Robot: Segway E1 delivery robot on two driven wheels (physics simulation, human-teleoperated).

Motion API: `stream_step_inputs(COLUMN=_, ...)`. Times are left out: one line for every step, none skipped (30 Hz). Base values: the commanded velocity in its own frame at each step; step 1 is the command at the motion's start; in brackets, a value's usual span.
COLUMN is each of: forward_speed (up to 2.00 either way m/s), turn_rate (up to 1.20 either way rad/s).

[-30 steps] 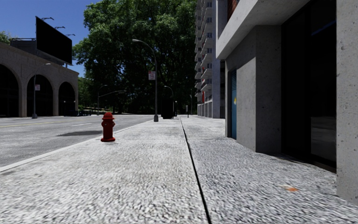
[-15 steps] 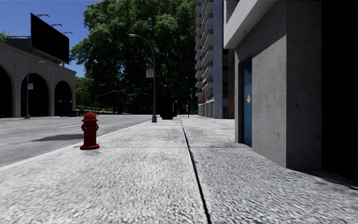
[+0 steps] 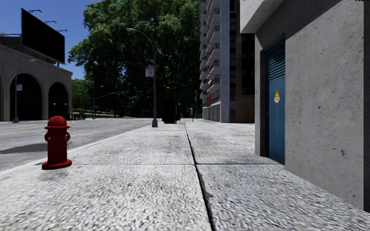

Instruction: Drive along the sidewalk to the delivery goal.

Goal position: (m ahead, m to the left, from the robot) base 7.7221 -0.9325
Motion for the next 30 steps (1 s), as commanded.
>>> stream_step_inputs(forward_speed=2.00, turn_rate=-0.22)
stream_step_inputs(forward_speed=2.00, turn_rate=-0.28)
stream_step_inputs(forward_speed=2.00, turn_rate=-0.30)
stream_step_inputs(forward_speed=2.00, turn_rate=-0.30)
stream_step_inputs(forward_speed=2.00, turn_rate=-0.31)
stream_step_inputs(forward_speed=2.00, turn_rate=-0.31)
stream_step_inputs(forward_speed=2.00, turn_rate=-0.31)
stream_step_inputs(forward_speed=2.00, turn_rate=-0.31)
stream_step_inputs(forward_speed=2.00, turn_rate=-0.31)
stream_step_inputs(forward_speed=2.00, turn_rate=-0.31)
stream_step_inputs(forward_speed=2.00, turn_rate=-0.31)
stream_step_inputs(forward_speed=2.00, turn_rate=-0.31)
stream_step_inputs(forward_speed=2.00, turn_rate=-0.31)
stream_step_inputs(forward_speed=2.00, turn_rate=-0.31)
stream_step_inputs(forward_speed=2.00, turn_rate=-0.31)
stream_step_inputs(forward_speed=2.00, turn_rate=-0.31)
stream_step_inputs(forward_speed=2.00, turn_rate=-0.31)
stream_step_inputs(forward_speed=2.00, turn_rate=-0.28)
stream_step_inputs(forward_speed=2.00, turn_rate=-0.28)
stream_step_inputs(forward_speed=2.00, turn_rate=-0.24)
stream_step_inputs(forward_speed=2.00, turn_rate=-0.14)
stream_step_inputs(forward_speed=2.00, turn_rate=-0.07)
stream_step_inputs(forward_speed=2.00, turn_rate=-0.05)
stream_step_inputs(forward_speed=2.00, turn_rate=-0.05)
stream_step_inputs(forward_speed=2.00, turn_rate=-0.05)
stream_step_inputs(forward_speed=2.00, turn_rate=0.00)
stream_step_inputs(forward_speed=2.00, turn_rate=0.00)
stream_step_inputs(forward_speed=2.00, turn_rate=0.00)
stream_step_inputs(forward_speed=2.00, turn_rate=0.00)
stream_step_inputs(forward_speed=2.00, turn_rate=0.00)
